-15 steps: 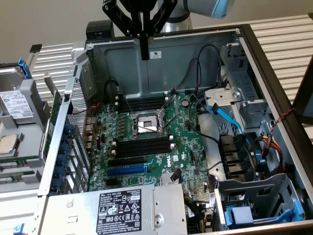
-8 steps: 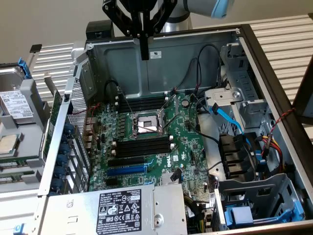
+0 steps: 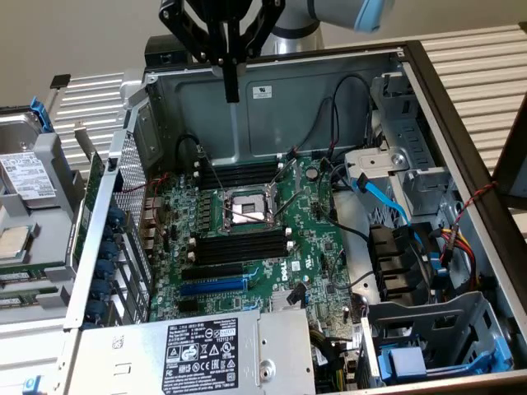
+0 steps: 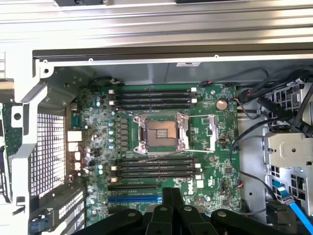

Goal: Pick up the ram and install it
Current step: 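Reach for the ram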

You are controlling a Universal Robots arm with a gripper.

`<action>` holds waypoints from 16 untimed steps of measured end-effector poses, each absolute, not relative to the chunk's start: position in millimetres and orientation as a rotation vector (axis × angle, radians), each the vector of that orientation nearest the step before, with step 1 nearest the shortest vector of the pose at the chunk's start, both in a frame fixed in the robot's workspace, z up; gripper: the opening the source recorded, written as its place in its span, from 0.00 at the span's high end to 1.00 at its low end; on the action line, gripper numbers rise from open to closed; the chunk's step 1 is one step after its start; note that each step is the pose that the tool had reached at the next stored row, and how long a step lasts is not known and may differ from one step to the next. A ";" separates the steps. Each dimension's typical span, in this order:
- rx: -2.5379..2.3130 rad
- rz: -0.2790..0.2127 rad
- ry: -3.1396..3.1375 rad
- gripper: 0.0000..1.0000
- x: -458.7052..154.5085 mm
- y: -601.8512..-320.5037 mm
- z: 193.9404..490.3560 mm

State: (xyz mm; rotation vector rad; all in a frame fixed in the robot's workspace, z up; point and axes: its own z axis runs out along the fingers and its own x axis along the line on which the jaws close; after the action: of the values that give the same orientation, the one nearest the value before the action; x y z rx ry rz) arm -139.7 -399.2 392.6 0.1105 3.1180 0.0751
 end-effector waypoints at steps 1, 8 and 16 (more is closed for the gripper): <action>0.110 0.075 3.118 0.89 -143.6 -399.4 392.6; 0.110 0.075 3.118 0.89 -175.1 -400.7 392.6; 0.111 0.075 3.118 0.89 -211.8 -402.6 392.6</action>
State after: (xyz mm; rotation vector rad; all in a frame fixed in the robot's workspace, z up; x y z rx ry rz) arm -211.8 -402.6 392.6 0.1105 3.1180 0.0749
